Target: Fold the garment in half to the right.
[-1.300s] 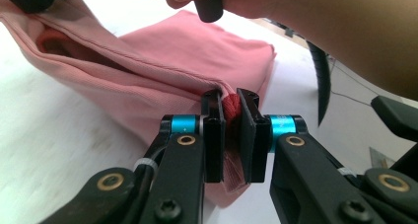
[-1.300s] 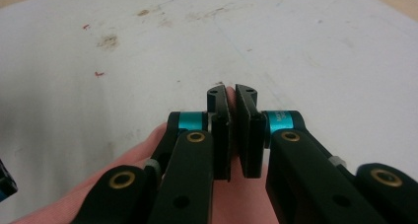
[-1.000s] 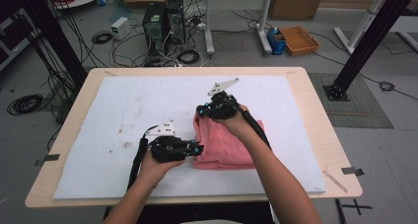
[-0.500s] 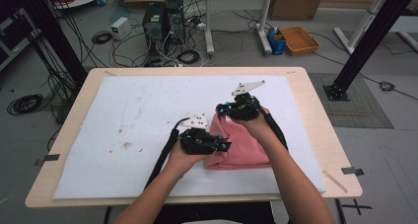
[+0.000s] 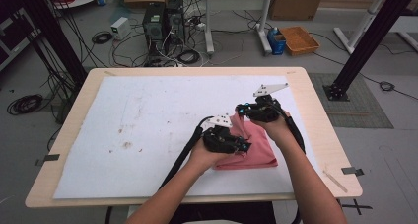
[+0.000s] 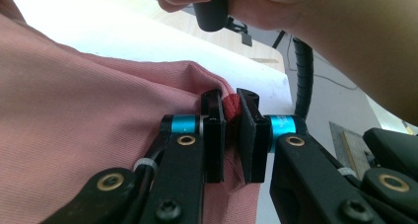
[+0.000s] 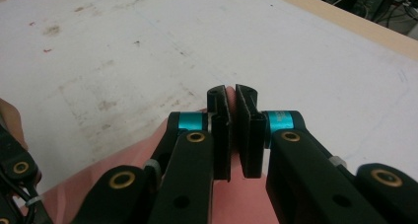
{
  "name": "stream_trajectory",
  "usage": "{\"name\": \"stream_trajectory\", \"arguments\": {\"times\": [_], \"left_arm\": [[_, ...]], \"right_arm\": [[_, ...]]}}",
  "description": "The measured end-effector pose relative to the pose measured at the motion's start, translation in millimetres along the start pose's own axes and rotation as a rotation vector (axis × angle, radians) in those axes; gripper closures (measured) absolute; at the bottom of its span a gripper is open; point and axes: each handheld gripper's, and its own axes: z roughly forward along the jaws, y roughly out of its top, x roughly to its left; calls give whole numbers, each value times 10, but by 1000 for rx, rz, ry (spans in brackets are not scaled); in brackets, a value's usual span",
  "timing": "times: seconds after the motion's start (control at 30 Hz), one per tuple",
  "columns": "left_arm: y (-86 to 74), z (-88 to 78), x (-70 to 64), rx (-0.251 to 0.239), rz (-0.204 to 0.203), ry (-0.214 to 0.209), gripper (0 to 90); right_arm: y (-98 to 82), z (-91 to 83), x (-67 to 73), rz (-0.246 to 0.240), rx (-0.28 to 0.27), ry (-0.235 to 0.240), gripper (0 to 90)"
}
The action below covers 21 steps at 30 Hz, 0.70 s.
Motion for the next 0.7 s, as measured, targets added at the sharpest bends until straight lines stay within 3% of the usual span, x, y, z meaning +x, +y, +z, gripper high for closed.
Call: {"name": "stream_trajectory", "arguments": {"times": [0.23,0.5,0.6,0.7], "left_arm": [[112,242,-8,27,16,-28,819],[154,552,16,61,-2,-35,818],[137,625,15,78,1,3,798],[155,568,-16,74,22,48,624]], "right_arm": [[-171,-116,-118,35,10,-49,859],[-345,-262,-244,79,14,-91,839],[-392,-289,-272,98,12,-102,695],[-408,-325,-281,122,0,-103,584]]}}
